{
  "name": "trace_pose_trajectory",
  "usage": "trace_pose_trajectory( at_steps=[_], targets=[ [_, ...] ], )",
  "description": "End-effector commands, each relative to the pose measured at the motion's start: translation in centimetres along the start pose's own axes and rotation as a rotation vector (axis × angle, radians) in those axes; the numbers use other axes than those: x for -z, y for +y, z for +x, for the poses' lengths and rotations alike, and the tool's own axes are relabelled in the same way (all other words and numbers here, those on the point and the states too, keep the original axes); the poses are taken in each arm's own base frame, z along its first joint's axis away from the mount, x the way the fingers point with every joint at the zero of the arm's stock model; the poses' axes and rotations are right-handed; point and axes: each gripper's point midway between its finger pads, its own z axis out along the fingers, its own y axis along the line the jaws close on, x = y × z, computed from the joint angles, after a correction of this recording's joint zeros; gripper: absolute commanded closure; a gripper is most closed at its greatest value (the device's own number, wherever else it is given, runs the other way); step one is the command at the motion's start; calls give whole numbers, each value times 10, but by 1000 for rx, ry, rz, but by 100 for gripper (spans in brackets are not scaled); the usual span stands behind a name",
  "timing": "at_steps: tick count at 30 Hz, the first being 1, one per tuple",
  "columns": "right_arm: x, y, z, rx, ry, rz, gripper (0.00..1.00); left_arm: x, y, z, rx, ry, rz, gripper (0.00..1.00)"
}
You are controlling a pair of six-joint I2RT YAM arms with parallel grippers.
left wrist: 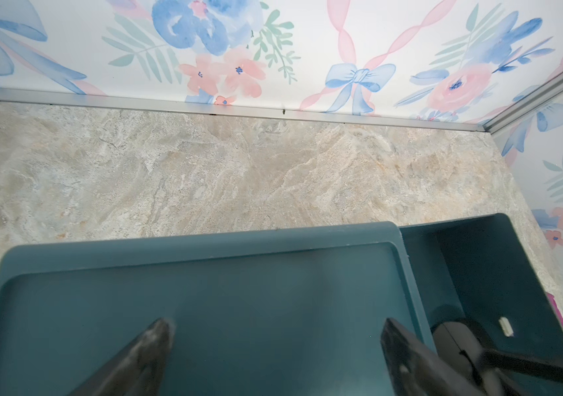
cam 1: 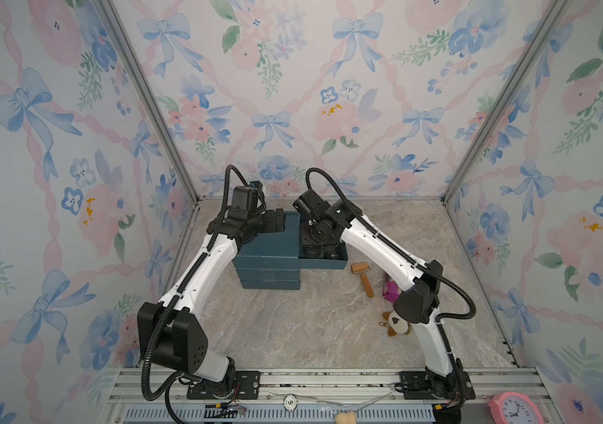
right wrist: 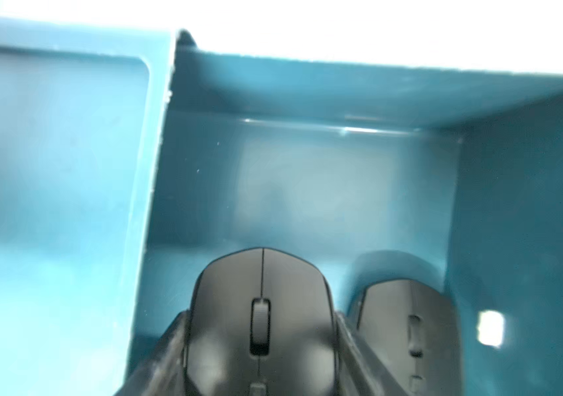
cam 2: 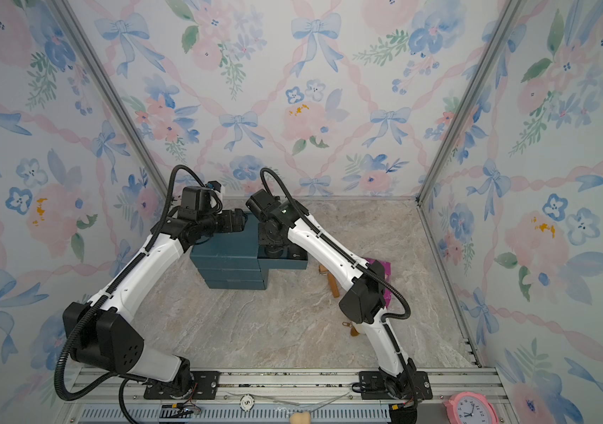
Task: Take the mice out of the drawer
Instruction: Pick up the mouse from the drawer, then place the mouse at the center of the board.
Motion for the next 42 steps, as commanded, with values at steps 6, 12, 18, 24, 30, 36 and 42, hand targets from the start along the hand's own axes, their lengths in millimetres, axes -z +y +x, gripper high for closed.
trace_pose_trajectory(
  at_steps=[6, 12, 18, 24, 30, 36, 42],
  targets=[
    [51, -24, -24, -21, -145, 84, 67, 15, -4, -2, -2, -3, 24, 2],
    [111, -14, -44, 20, -290, -7, 67, 22, -11, -11, 0, -27, 62, 2],
    [136, -2, -23, -17, -287, -49, 65, 30, -15, -12, 8, -40, 82, 2],
    [129, 15, 19, -4, -260, -25, 65, 40, -6, -9, 55, -68, 36, 2],
    [99, 35, 60, -129, -262, -121, 67, 59, 8, -15, 93, -132, -44, 2],
    [75, 52, 116, -113, -247, -113, 68, 71, 9, -2, 98, -140, -37, 2],
    [35, 83, 174, -109, -197, -111, 68, 82, 12, 1, 98, -166, -45, 2]
  ],
)
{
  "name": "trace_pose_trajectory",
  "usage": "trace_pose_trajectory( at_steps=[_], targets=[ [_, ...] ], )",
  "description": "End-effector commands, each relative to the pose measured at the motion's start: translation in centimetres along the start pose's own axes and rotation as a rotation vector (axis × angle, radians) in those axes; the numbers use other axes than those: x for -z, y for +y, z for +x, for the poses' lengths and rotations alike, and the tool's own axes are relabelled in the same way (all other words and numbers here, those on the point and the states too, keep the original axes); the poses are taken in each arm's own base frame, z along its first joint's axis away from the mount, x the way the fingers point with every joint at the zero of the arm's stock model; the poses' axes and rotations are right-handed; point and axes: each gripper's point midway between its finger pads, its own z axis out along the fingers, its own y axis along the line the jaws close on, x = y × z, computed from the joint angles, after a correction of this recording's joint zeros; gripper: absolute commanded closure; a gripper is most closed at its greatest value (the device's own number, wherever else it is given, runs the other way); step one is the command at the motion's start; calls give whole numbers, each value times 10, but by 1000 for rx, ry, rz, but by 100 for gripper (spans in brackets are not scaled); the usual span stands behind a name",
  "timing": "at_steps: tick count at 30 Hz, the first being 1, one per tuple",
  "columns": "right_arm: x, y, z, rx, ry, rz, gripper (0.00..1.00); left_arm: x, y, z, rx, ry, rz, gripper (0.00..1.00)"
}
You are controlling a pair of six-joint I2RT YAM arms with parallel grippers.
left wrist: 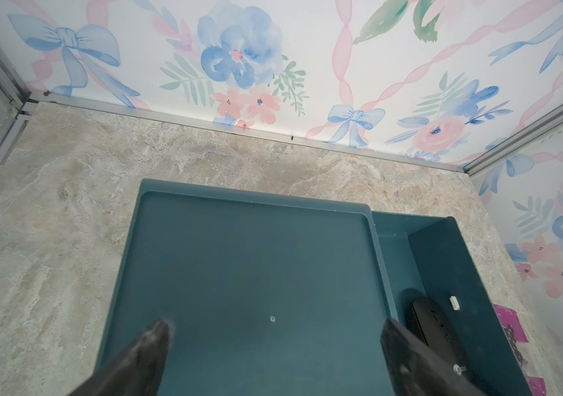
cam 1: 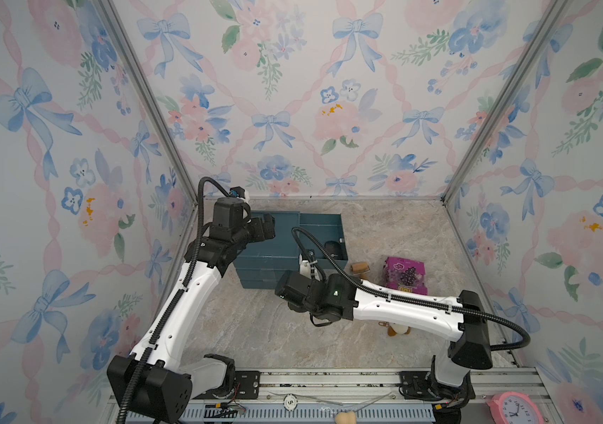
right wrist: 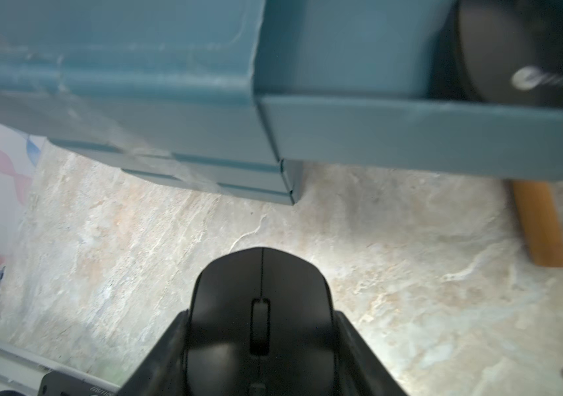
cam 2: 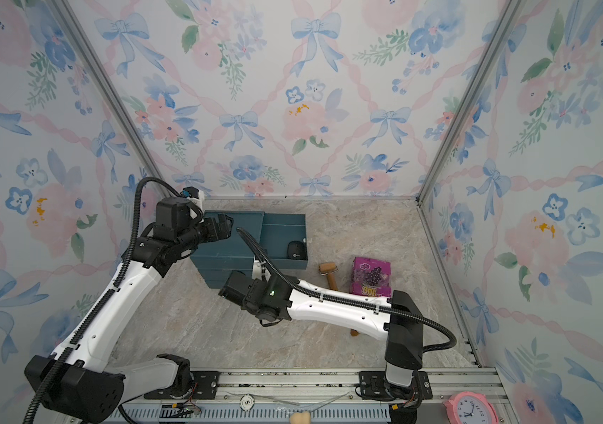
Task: Take the mice out of the drawer
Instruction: Place the mouse at the center of the board.
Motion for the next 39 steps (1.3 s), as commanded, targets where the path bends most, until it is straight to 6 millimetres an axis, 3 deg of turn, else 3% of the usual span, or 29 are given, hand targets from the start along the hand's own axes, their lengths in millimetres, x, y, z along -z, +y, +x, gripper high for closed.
trace_pose_trajectory(
  at_steps=[1, 5, 14, 22, 26, 29, 33, 39],
  targets=[
    [-24, 19, 25, -73, -14, -3, 68, 7, 3, -5, 12, -36, -10, 2],
    [-53, 32, 63, -47, 46, 16, 68, 12, 4, -3, 16, -45, -11, 2],
    [-98, 44, 114, -30, 145, 52, 68, 21, 3, 4, 44, -48, 13, 2],
    [-113, 36, 136, -29, 170, 113, 62, 26, 5, 9, 49, -52, 11, 2],
    [-117, 34, 140, -28, 176, 128, 47, 26, 6, 11, 49, -50, 14, 2],
    [-109, 37, 130, -25, 159, 124, 36, 27, 6, 11, 48, -52, 12, 2],
    [-84, 43, 100, -11, 104, 84, 27, 33, 3, 6, 46, -68, 27, 2],
    [-11, 43, 30, 41, -34, 25, 25, 46, -3, -3, 49, -102, 55, 2]
  ],
)
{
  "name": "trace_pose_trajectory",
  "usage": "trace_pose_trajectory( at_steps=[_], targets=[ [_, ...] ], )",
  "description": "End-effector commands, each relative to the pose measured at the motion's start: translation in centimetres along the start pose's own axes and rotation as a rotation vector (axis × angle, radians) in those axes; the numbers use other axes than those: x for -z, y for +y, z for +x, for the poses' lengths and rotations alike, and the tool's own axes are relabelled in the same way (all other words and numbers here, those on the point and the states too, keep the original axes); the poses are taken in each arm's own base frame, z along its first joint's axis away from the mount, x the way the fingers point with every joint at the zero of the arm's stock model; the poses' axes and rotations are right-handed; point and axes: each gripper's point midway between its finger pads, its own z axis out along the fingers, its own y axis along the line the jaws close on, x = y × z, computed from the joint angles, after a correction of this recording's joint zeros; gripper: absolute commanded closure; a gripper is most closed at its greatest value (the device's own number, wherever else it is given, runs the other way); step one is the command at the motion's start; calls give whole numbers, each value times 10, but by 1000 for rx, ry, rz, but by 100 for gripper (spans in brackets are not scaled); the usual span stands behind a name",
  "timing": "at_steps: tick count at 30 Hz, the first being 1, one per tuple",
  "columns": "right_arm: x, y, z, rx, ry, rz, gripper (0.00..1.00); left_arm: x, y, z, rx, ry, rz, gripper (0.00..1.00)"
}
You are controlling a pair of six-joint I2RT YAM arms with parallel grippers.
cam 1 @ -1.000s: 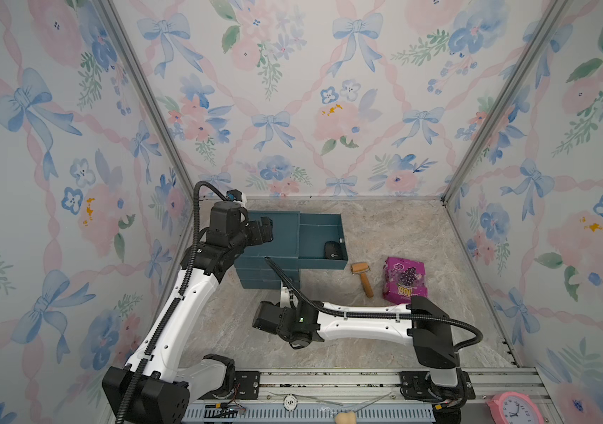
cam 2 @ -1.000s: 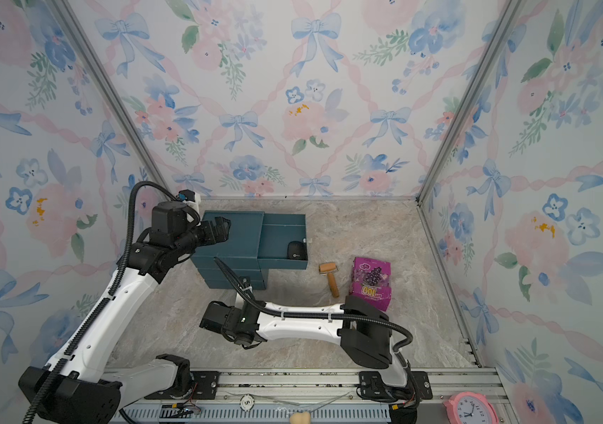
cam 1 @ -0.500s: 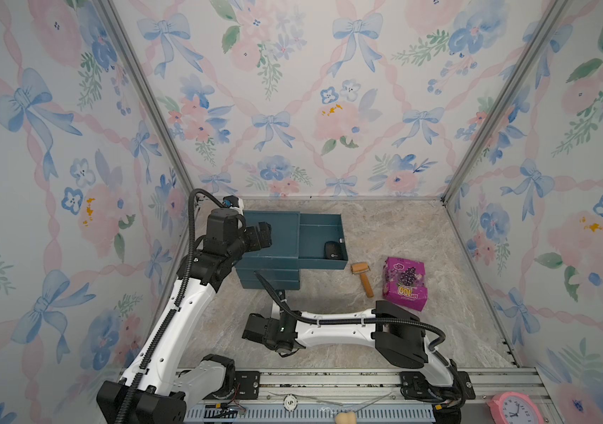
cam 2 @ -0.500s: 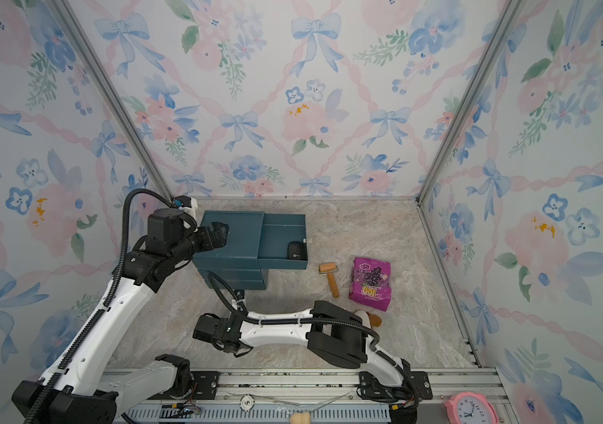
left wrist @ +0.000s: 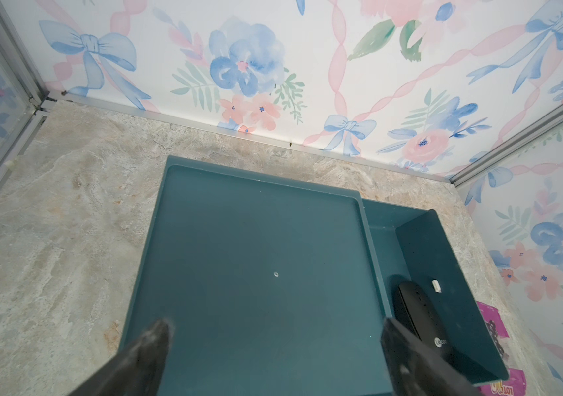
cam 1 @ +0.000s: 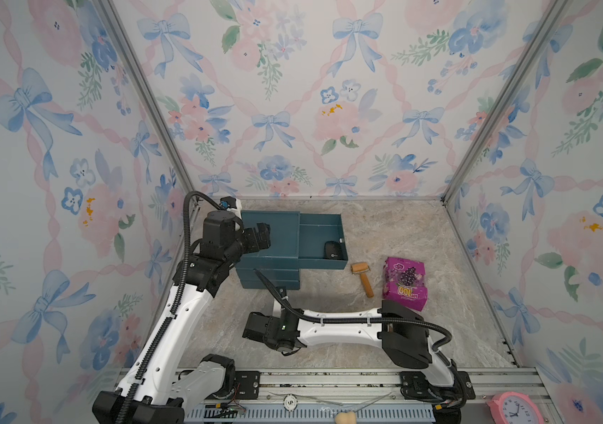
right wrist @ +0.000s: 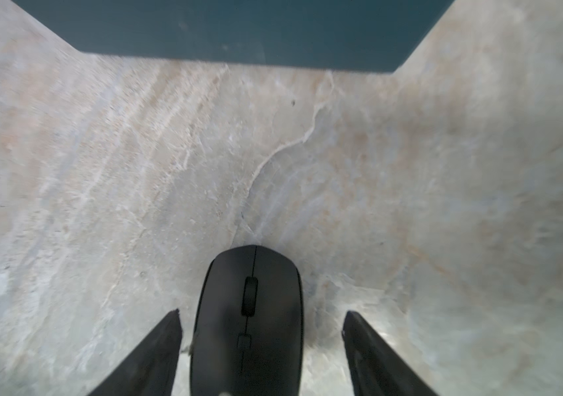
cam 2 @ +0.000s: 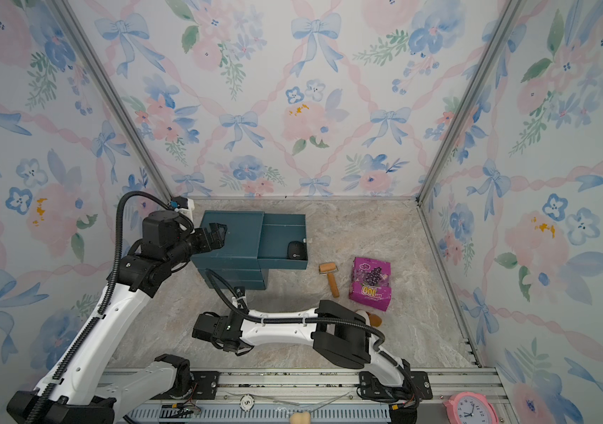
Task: Take the mice out of the drawer
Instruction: Place the mouse at the center of the board, then move the mouse to the drawer.
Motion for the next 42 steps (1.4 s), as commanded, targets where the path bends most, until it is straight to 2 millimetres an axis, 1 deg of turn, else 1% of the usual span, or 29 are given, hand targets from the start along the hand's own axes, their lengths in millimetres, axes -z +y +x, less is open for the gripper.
trace_pose_trajectory(
  at_steps=[1, 3, 6, 8, 9, 12, 14, 15, 16, 17, 20, 24, 26, 29, 31, 35, 38, 42],
  targets=[
    [86, -3, -66, 17, -158, -81, 26, 11, -9, -16, 8, -49, 43, 2],
    [120, -12, -90, 33, -218, -114, 27, 14, -15, -22, -14, -57, 68, 2],
    [160, -35, -122, 55, -281, -119, 27, 11, -26, -32, -51, -56, 113, 2],
    [173, -52, -139, 65, -267, -122, 27, 6, -35, -35, -72, -39, 151, 2],
    [176, -60, -148, 69, -250, -127, 27, 2, -40, -33, -75, -21, 174, 2],
    [178, -86, -169, 63, -214, -93, 28, -9, -51, -24, -104, 6, 226, 2],
    [172, -102, -183, 59, -200, -54, 28, -14, -60, -19, -140, 5, 253, 2],
    [165, -108, -190, 58, -194, -38, 28, -17, -65, -16, -152, 8, 272, 2],
    [157, -111, -196, 56, -176, -32, 28, -20, -68, -15, -159, 4, 284, 2],
    [145, -114, -201, 47, -144, -30, 28, -23, -72, -13, -167, 3, 295, 2],
    [115, -119, -215, 25, -77, -15, 29, -35, -76, -11, -182, -12, 282, 2],
    [76, -125, -224, 11, 5, 47, 28, -53, -67, -12, -186, -27, 214, 2],
    [61, -129, -227, -1, 28, 88, 28, -59, -63, -12, -196, -27, 189, 2],
    [44, -142, -231, -24, 54, 174, 26, -66, -59, -12, -191, -28, 163, 2],
    [37, -149, -232, -41, 68, 218, 25, -70, -57, -13, -183, -33, 151, 2],
    [28, -154, -231, -79, 77, 252, 22, -76, -55, -14, -177, -34, 137, 2],
    [26, -162, -227, -116, 80, 284, 21, -79, -55, -15, -181, -34, 131, 2],
    [29, -173, -225, -156, 67, 318, 19, -82, -54, -15, -186, -32, 122, 2]
  ],
)
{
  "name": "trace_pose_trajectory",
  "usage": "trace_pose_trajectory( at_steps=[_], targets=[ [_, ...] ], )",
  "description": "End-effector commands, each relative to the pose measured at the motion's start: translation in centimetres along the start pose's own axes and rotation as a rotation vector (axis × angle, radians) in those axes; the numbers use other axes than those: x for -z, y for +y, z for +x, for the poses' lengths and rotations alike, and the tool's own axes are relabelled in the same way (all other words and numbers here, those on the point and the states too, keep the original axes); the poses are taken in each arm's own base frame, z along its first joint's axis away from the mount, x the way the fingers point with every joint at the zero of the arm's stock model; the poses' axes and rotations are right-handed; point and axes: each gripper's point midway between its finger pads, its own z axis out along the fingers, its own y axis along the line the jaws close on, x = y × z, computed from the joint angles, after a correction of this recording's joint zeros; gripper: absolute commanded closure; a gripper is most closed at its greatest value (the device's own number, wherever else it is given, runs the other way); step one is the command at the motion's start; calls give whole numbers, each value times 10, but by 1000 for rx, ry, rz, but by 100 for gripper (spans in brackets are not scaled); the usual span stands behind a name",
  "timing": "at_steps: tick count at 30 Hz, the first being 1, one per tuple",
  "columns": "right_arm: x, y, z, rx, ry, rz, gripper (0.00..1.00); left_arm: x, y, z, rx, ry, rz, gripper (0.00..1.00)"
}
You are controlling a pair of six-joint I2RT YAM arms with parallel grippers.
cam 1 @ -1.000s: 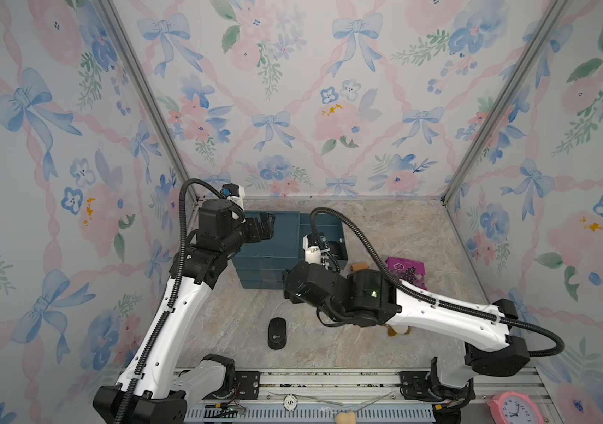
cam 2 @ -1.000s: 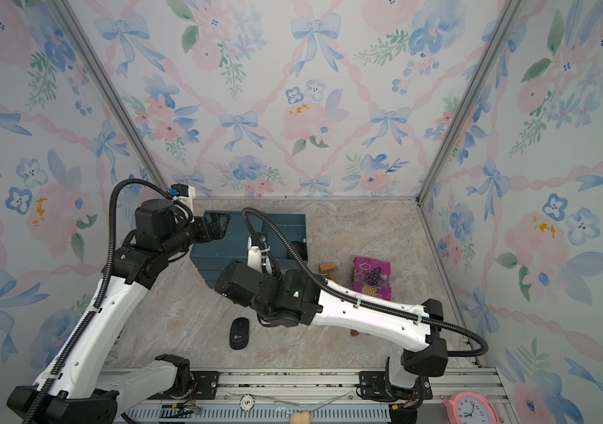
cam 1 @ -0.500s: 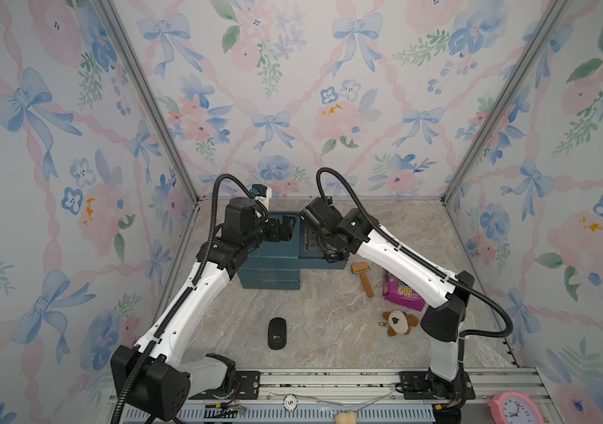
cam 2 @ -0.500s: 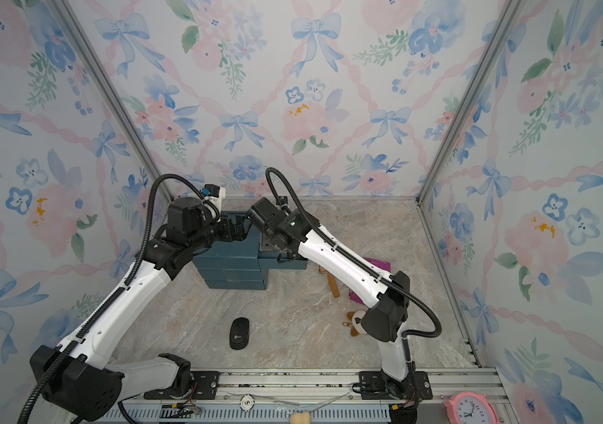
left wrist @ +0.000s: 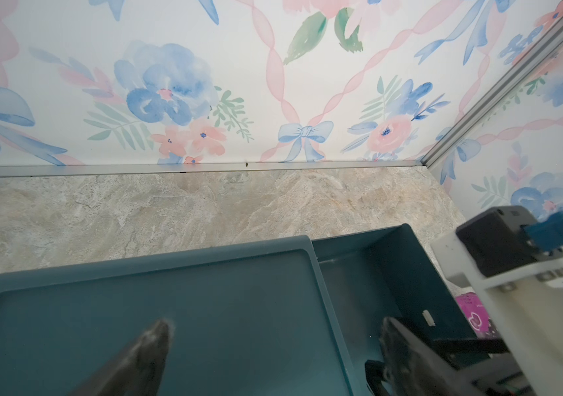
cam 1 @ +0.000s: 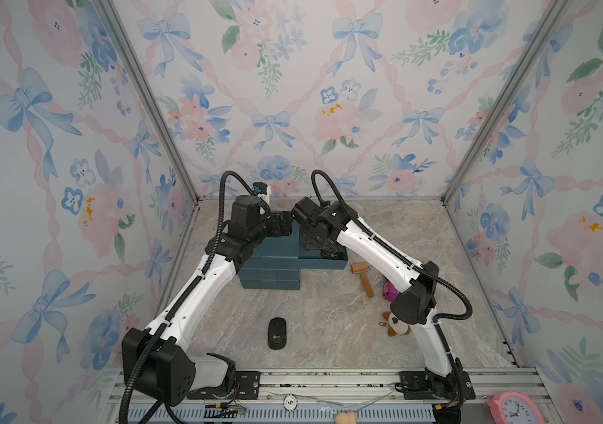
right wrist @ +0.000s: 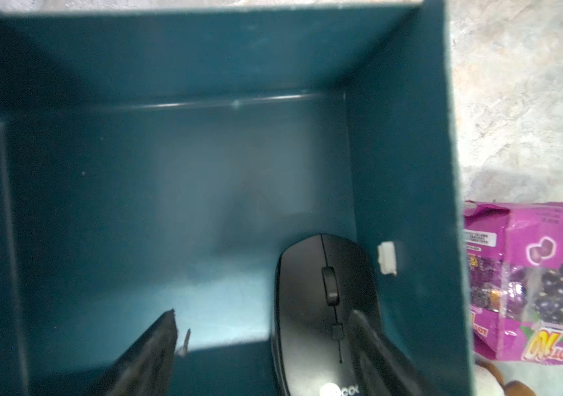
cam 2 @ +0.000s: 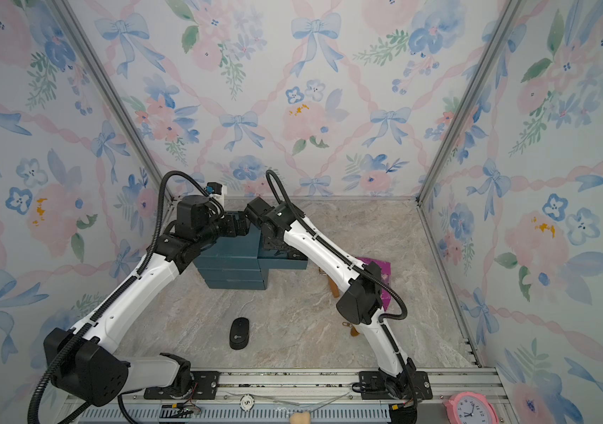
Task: Take the mice out of the drawer
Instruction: Move the mouse to the drawer, then pick up the mouse from the drawer.
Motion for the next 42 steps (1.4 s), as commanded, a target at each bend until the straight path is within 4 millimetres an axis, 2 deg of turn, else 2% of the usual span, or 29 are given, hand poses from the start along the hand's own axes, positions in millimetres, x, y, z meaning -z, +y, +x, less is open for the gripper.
trace_pose_trajectory(
  at_steps=[1, 7, 12, 15, 18, 23, 28, 42],
  targets=[
    [7, -25, 0, -62, -4, 61, 19, -4, 1, -5, -17, -15, -12, 2],
    [-3, -24, 13, -110, 31, 43, 17, -5, 3, -4, -4, -11, -17, 2],
    [-5, 6, 13, -142, 31, -128, 20, -4, 10, -3, 6, -14, -35, 2],
    [1, 27, 9, -150, 18, -246, 23, -5, 15, -2, 19, -10, -39, 2],
    [10, 38, 2, -154, -7, -306, 24, -5, 19, -1, 32, -6, -43, 2],
    [21, 23, -8, -131, -44, -244, 22, -5, 24, -1, 46, -4, -40, 2],
    [30, 14, -8, -98, -24, -201, 19, -5, 27, -2, 48, -7, -47, 2],
    [2, 22, 15, 32, 51, -153, 19, -7, 32, 1, 58, 5, -52, 2]
  ],
)
